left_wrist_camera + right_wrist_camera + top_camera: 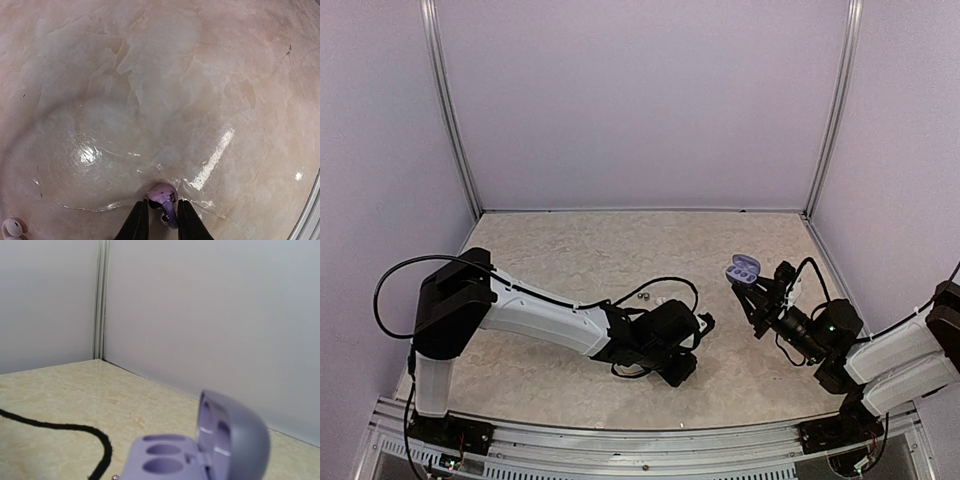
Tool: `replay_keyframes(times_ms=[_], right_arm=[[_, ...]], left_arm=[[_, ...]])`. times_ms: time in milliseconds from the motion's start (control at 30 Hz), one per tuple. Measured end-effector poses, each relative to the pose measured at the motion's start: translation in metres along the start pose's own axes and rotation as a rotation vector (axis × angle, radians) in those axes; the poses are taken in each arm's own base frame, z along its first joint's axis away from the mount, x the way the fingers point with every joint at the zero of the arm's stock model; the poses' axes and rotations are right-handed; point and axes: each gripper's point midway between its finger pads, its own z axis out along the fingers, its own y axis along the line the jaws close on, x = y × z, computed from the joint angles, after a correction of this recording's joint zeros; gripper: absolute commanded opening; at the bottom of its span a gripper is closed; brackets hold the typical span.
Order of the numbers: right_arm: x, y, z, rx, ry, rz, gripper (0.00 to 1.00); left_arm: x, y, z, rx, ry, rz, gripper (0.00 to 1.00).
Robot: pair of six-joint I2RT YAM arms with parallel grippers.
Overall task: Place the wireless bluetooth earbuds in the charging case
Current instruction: Pick up the right earbud from the center of the board, then insert the right earbud into the right side groove of the charging case.
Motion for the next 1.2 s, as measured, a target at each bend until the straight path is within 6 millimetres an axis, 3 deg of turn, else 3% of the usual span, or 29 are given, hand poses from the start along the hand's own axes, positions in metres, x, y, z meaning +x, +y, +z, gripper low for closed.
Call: replay_keyframes(times_ms=[333, 500, 633, 733, 900, 1033, 1200], right_arm=[[0.0, 0.0, 0.0, 0.0, 0.001, 0.0, 0.0], [0.002, 0.001, 0.0, -0.004, 0.006, -0.001, 0.0], [0.003, 0.006, 0.0, -0.037, 0.012, -0.001, 0.0], [0.004, 0.018, 0.002, -0.106, 0.032, -0.002, 0.0], [-0.006, 0.039, 0.013, -0.238, 0.037, -0.008, 0.0], [-0.007, 0.062, 0.015, -0.382, 0.061, 0.001, 0.0], [-0.003, 0.089, 0.009, -0.56, 0.101, 0.034, 0.0]], left_arm=[[-0.003, -0.001, -0.001, 0.003, -0.005, 0.002, 0.01], [0.003, 0.007, -0.008, -0.001, -0.012, 0.033, 0.0], [0.009, 0.02, -0.037, 0.0, -0.047, 0.095, 0.0], [-0.009, 0.024, -0.069, 0.004, -0.131, 0.153, 0.0], [-0.048, 0.013, -0.125, 0.041, -0.305, 0.255, 0.0], [-0.065, 0.003, -0.162, 0.079, -0.407, 0.332, 0.0], [-0.08, -0.013, -0.195, 0.117, -0.508, 0.41, 0.0]])
